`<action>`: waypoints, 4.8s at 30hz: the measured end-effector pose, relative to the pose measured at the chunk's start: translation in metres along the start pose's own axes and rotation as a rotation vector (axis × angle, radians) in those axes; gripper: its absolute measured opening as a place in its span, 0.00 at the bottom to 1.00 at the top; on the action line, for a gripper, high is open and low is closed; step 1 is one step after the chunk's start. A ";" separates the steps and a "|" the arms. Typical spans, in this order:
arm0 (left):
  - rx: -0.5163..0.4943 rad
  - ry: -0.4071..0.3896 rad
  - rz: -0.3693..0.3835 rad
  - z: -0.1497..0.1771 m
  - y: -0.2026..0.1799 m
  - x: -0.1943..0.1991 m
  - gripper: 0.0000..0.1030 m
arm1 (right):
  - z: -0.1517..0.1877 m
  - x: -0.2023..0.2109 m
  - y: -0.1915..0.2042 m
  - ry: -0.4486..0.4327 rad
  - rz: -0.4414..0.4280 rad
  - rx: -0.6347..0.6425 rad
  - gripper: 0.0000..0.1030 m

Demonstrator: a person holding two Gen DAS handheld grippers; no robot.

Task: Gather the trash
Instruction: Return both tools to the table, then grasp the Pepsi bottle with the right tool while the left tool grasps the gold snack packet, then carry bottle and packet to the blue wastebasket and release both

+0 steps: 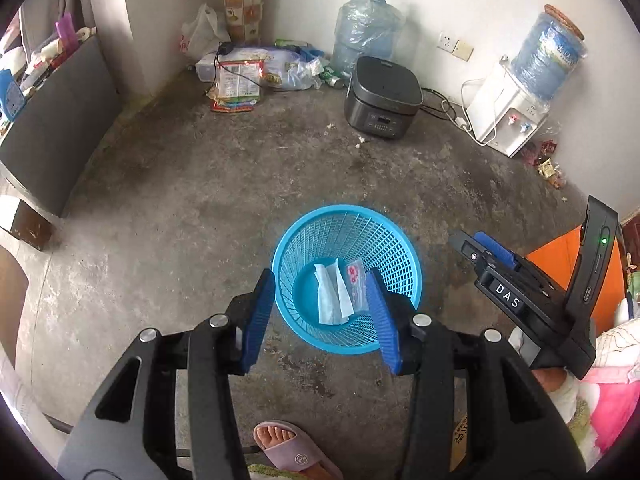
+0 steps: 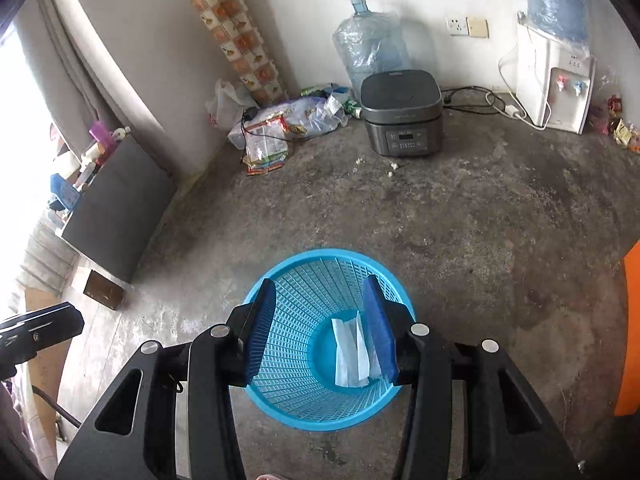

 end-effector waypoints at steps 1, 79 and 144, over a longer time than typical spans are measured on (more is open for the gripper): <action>-0.012 -0.039 0.002 -0.001 -0.001 0.028 0.43 | -0.004 0.023 0.008 -0.057 -0.017 0.019 0.50; 0.440 -0.689 -0.148 0.491 0.058 0.436 0.06 | 0.321 0.396 0.316 0.494 -0.996 0.991 0.57; 0.786 -0.742 -0.234 0.517 0.110 0.439 0.23 | 0.267 0.262 0.222 0.476 -0.565 0.626 0.75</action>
Point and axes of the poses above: each gripper's, at about its wrist camera, not at the fingertips, and x roughly against the way its jaws point, y to its left, z to its underside, the point moved 2 cm from there along -x, roughly the way its jaws point, and after that the axes turned 12 degrees about z, right-handed, at the moved point
